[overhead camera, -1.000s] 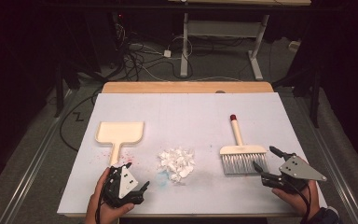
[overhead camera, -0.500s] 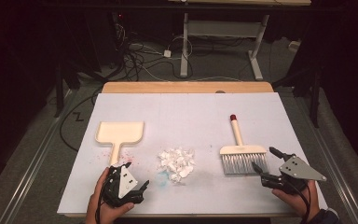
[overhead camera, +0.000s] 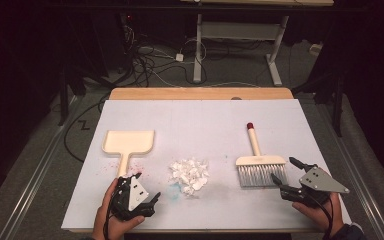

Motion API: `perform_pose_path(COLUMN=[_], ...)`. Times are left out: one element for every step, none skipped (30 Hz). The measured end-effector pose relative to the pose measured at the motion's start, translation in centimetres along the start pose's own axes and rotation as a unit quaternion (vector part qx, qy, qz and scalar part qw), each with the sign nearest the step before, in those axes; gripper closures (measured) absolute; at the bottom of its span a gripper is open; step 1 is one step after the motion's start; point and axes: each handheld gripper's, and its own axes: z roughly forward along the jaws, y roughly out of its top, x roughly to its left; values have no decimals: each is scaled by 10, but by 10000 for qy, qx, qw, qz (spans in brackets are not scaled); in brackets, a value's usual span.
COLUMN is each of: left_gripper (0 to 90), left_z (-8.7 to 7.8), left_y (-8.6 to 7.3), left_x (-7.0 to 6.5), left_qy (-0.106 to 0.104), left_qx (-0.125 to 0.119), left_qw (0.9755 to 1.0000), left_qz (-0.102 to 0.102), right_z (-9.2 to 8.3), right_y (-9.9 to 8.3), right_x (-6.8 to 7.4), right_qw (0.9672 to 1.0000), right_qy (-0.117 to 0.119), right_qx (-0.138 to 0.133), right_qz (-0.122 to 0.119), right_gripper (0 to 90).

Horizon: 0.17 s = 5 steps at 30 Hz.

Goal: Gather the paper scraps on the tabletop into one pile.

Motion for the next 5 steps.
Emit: perform_pose_path(left_gripper=[159, 160, 159, 159, 159], left_z=[1, 2, 2, 2, 2], left_y=[0, 1, 1, 1, 1], left_x=[0, 0, 0, 0, 0], left_qy=[-6, -10, -10, -14, -14], left_qx=[13, 18, 18, 13, 13], left_qw=[10000, 10000, 10000, 10000, 10000], left_qz=[-12, -13, -9, -6, -6], right_z=[0, 0, 1, 1, 1], right_y=[0, 0, -1, -1, -1], right_x=[0, -1, -1, -1, -1], right_qw=[10000, 10000, 10000, 10000, 10000], right_qy=[-8, -18, -12, -10, -10], right_qx=[10, 14, 26, 35, 35], right_qz=[6, 10, 18, 4, 4], right_gripper=[248, 248, 248, 248, 248])
